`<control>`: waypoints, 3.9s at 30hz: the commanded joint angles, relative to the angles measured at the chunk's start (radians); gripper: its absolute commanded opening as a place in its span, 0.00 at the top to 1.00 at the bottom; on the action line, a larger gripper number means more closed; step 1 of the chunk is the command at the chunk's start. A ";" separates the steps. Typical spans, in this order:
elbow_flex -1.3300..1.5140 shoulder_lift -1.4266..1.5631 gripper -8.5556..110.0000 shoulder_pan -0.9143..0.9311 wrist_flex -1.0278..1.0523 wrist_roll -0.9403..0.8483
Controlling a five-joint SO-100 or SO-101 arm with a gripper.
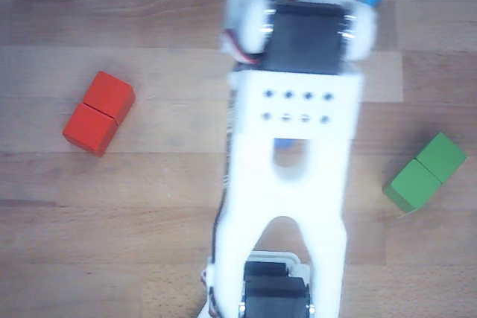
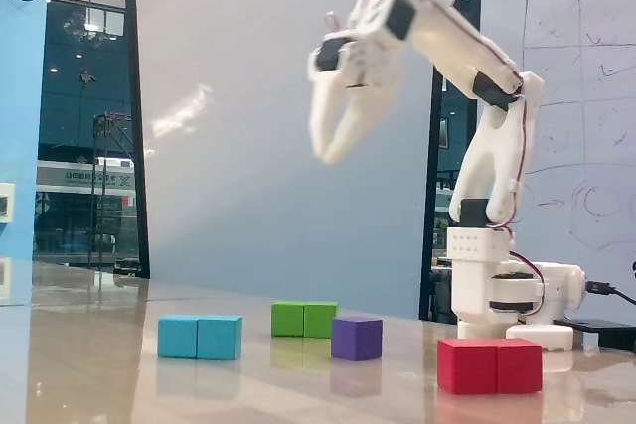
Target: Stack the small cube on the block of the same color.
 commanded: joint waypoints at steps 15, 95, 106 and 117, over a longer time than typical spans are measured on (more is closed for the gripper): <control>-0.009 0.040 0.93 0.382 -0.025 -0.005; 1.433 1.525 0.93 0.115 -0.281 -0.003; 1.546 1.526 0.93 0.054 -0.314 -0.003; 1.555 1.526 0.93 0.069 -0.331 0.008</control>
